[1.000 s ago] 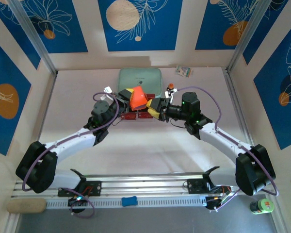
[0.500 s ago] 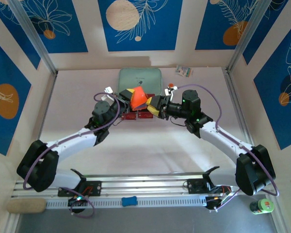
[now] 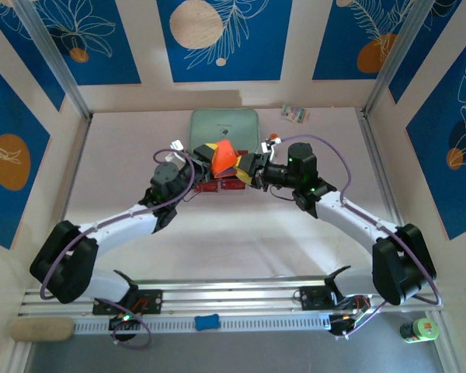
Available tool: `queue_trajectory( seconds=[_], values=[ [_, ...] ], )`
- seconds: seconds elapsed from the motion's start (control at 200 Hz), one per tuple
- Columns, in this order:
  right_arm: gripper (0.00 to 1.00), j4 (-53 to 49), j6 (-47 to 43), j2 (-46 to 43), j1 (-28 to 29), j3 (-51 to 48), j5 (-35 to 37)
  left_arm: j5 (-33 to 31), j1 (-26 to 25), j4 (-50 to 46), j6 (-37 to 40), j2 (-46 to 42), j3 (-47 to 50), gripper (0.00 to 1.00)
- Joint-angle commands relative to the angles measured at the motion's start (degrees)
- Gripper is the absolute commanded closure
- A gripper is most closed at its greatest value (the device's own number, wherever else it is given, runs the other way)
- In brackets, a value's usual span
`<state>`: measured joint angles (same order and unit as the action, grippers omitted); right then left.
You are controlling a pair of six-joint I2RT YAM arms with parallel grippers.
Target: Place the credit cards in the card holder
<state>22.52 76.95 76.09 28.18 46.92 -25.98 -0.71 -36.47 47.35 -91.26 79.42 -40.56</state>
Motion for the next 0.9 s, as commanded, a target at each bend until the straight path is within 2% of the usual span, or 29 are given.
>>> queue_trajectory(
  seconds=[0.0, 0.08, 0.155, 0.29, 0.32, 0.375, 0.445, 0.485, 0.53, 0.565, 0.655, 0.735, 0.805, 0.895],
  values=[
    [0.59, 3.5, 0.9, 1.1, 0.1, 0.2, -1.3, 0.0, -1.0, 3.3, -0.6, 0.4, -0.3, 1.00],
    [0.61, 5.5, 1.9, 1.9, -0.1, 0.0, -2.2, 0.1, -1.2, 3.5, -0.7, 0.8, -0.2, 1.00],
    [0.67, 6.7, 2.3, 2.6, -0.3, 0.1, -2.8, 0.3, -1.3, 3.5, -0.7, 1.1, 0.0, 1.00],
    [0.93, 7.6, 2.2, 2.8, -1.2, -0.4, -3.7, 1.1, -1.4, 3.6, -0.3, 1.7, 0.8, 1.00],
    [1.00, 7.7, 1.9, 2.6, -1.6, -0.7, -3.8, 1.3, -1.3, 3.6, 0.1, 1.8, 1.3, 0.91],
    [1.00, 7.2, 0.9, 2.1, -2.2, -1.7, -3.9, 1.5, -1.2, 3.3, 1.3, 1.7, 2.2, 0.69],
    [1.00, 6.0, -1.3, 0.9, -3.1, -3.4, -3.7, 2.2, -0.6, 2.2, 3.5, 1.2, 3.6, 0.36],
    [1.00, 4.7, -3.3, 0.0, -3.5, -4.4, -3.6, 3.5, 0.1, 0.4, 5.2, 0.7, 3.9, 0.23],
    [1.00, 2.4, -6.0, -1.2, -3.9, -5.5, -3.1, 4.6, 0.8, -2.1, 7.3, -0.2, 4.2, 0.14],
    [1.00, 1.0, -8.2, -2.1, -4.1, -6.4, -2.6, 5.6, 1.3, -4.7, 9.4, -1.1, 4.3, 0.01],
    [1.00, -3.4, -15.3, -4.7, -4.3, -8.5, -0.8, 8.2, 2.4, -16.5, 16.8, -4.0, 1.7, 0.00],
    [1.00, -4.9, -20.4, -6.6, -4.2, -10.5, 0.2, 9.3, 2.5, -34.2, 26.8, -5.3, -5.4, 0.00],
    [1.00, -5.9, -23.7, -7.7, -4.1, -11.8, 0.9, 9.3, 2.4, -47.6, 34.6, -4.2, -12.5, 0.00],
    [1.00, -9.2, -27.3, -8.5, -3.4, -11.9, 2.7, 8.7, 2.1, -58.5, 40.9, -1.2, -19.9, 0.00]
  ],
)
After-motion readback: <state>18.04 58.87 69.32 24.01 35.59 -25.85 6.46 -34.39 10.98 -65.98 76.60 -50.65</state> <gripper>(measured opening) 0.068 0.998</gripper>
